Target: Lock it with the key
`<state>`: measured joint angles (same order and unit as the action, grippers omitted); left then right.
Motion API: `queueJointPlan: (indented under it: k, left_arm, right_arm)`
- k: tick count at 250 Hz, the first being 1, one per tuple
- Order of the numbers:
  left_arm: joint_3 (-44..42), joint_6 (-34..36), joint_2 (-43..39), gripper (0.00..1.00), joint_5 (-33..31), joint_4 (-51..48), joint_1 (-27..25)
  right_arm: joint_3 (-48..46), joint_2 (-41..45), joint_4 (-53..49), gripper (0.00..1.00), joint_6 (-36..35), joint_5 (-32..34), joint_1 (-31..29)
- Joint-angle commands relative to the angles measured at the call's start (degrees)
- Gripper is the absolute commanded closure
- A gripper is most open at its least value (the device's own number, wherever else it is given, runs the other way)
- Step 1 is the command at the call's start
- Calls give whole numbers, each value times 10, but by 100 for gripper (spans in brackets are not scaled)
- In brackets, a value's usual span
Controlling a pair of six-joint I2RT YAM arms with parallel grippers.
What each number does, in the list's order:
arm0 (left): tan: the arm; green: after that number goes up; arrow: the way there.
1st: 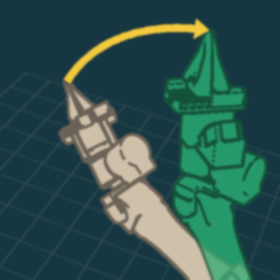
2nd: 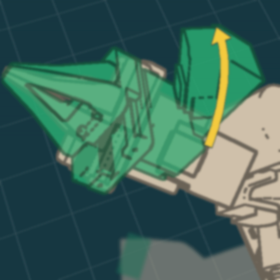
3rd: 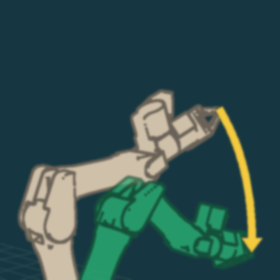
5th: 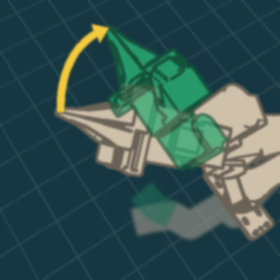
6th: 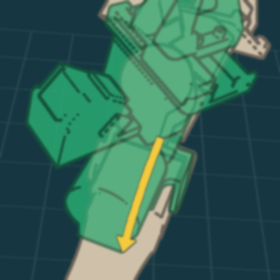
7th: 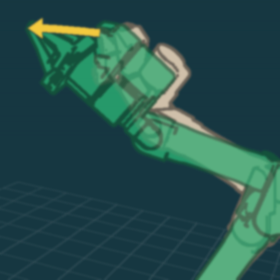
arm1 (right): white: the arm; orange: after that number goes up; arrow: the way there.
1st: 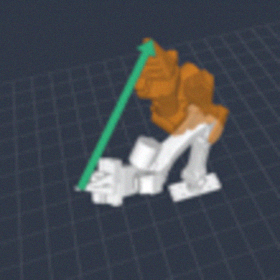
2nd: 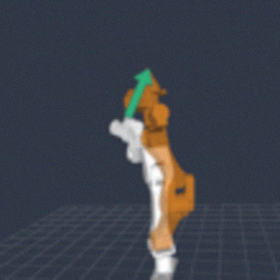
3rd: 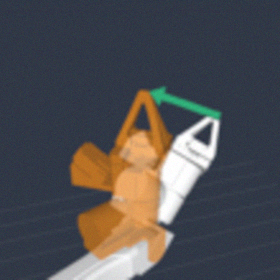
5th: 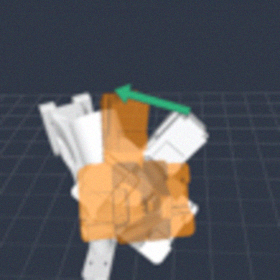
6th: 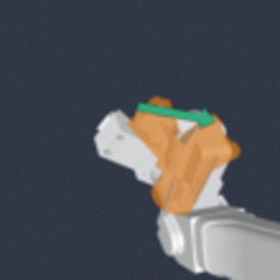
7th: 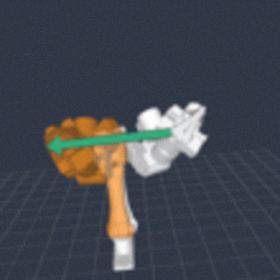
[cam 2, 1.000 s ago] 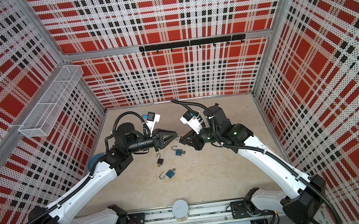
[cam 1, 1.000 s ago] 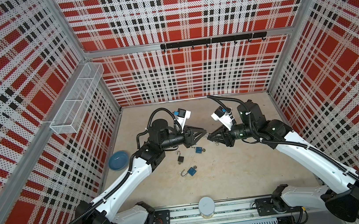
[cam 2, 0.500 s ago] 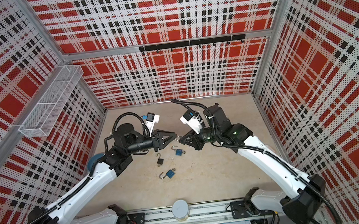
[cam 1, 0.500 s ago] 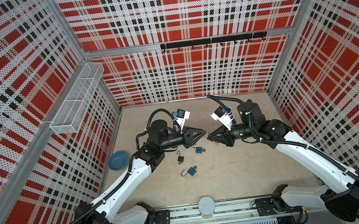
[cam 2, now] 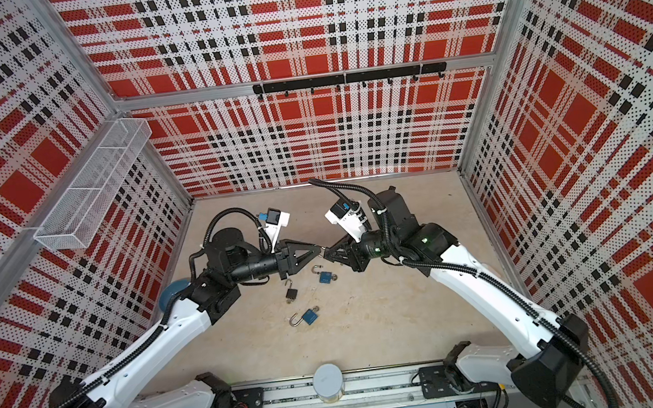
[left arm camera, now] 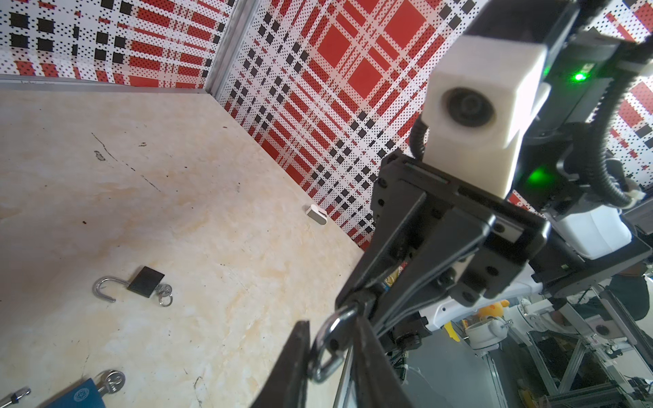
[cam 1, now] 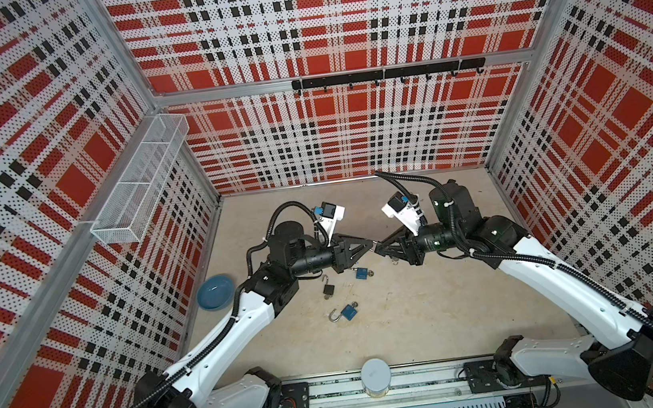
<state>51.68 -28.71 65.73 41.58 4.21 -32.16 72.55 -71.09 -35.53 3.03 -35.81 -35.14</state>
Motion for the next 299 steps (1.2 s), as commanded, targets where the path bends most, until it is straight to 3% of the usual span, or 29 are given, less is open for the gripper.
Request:
queueJointPlan:
  k: [1, 160, 203, 236, 299]
  left_arm:
    - [-6, 1, -17, 76, -2, 6, 6]
    - [-6, 2, -11, 79, -9, 9, 12]
    - [-8, 3, -9, 87, -6, 9, 13]
    - [-11, 4, -6, 100, -4, 9, 14]
    - [-16, 12, -2, 100, -11, 9, 15]
  right_arm:
    - [21, -2, 29, 100, -4, -15, 0]
    - [20, 0, 31, 100, 1, -34, 0]
    - [19, 1, 35, 100, 5, -44, -1]
    - [16, 4, 51, 100, 18, -75, -1]
    - [8, 23, 97, 100, 68, -139, 0]
